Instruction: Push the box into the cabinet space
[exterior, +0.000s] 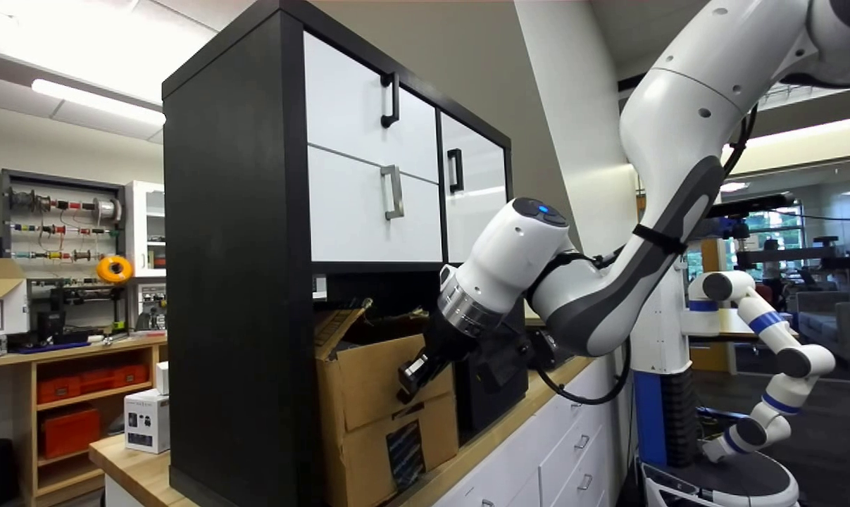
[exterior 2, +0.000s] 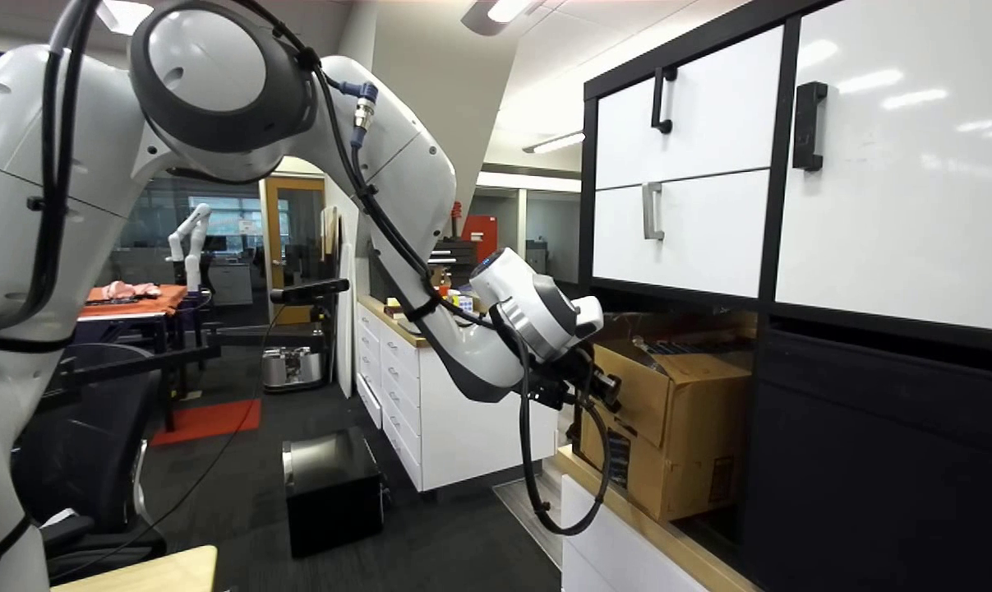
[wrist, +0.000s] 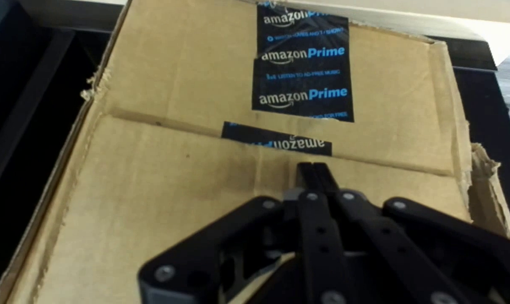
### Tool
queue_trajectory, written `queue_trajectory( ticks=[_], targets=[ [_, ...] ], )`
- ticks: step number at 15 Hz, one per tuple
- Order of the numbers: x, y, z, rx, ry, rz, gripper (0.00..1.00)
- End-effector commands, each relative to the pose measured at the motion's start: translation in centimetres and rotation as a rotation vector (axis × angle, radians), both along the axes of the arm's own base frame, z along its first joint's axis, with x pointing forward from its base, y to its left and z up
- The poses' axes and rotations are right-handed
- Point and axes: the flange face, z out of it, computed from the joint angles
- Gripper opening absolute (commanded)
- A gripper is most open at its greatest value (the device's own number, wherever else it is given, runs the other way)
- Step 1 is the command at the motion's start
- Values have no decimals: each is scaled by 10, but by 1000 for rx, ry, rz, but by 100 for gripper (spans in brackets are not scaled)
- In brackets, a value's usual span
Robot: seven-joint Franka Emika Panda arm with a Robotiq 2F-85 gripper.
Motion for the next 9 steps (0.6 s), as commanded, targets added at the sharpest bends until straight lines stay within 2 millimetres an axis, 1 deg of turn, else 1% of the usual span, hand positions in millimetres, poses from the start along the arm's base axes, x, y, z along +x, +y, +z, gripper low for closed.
queue_trajectory(
  ticks=[1, 2, 4, 5, 6, 7, 9],
  targets=[
    [10, -2, -4, -41, -8, 1, 26],
    [-3, -2, -4, -54, 22, 1, 29],
    [-24, 1, 0, -82, 61, 7, 41],
    [-30, 3, 0, -95, 74, 12, 47],
    [-39, 4, 3, -113, 93, 7, 54],
    [-43, 3, 3, -128, 106, 3, 60],
    [-55, 2, 11, -168, 138, -6, 73]
  ],
)
